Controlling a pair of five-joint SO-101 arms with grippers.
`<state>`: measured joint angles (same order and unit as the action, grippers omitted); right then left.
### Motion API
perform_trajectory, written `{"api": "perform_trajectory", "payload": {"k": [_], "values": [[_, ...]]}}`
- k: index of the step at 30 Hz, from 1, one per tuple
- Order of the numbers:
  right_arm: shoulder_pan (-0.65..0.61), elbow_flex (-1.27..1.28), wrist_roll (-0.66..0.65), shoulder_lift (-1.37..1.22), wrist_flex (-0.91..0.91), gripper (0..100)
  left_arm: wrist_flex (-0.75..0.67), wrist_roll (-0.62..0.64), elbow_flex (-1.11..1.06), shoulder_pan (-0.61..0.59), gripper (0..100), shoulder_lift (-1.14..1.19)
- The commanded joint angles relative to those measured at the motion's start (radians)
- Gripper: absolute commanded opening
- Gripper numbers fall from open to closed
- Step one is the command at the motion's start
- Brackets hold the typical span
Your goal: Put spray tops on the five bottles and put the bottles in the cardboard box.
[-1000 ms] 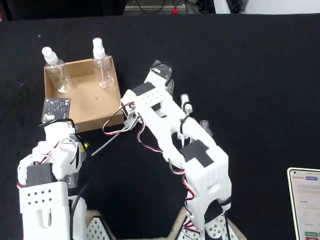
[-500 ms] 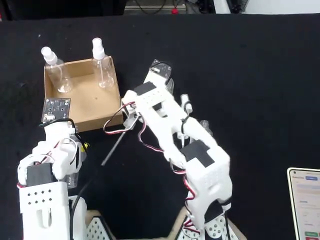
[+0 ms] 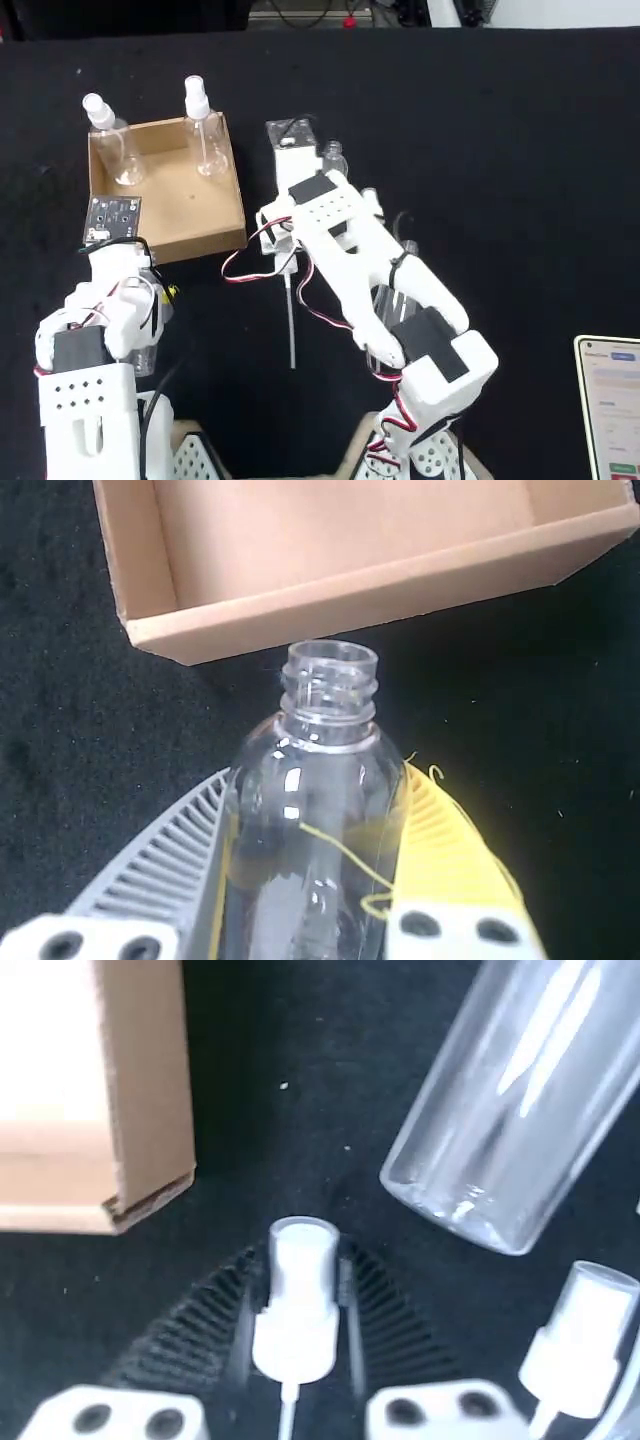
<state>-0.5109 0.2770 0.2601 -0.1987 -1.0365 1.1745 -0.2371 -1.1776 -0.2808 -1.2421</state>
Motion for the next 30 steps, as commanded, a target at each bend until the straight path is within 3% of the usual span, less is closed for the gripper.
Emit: {"api": "perform_trajectory", "payload": {"k": [1,11,19,24,30], "values": [[-0.051,-0.005,-0.029,-0.027,-0.008,19.2,-0.012,0.011,0.008,-0.007,9,-0.014],[-0.057,-0.059,-0.037,0.054,-0.153,21.0,-0.012,0.011,0.008,-0.007,9,-0.014],[-0.087,0.084,-0.031,0.056,0.044,20.8,-0.012,0.011,0.008,-0.007,9,-0.014],[-0.084,0.143,-0.031,0.056,0.078,20.1,-0.012,0.012,0.008,-0.007,9,-0.014],[-0.058,0.165,-0.031,0.067,0.097,1.1,-0.012,0.012,0.008,-0.005,9,-0.014]]}}
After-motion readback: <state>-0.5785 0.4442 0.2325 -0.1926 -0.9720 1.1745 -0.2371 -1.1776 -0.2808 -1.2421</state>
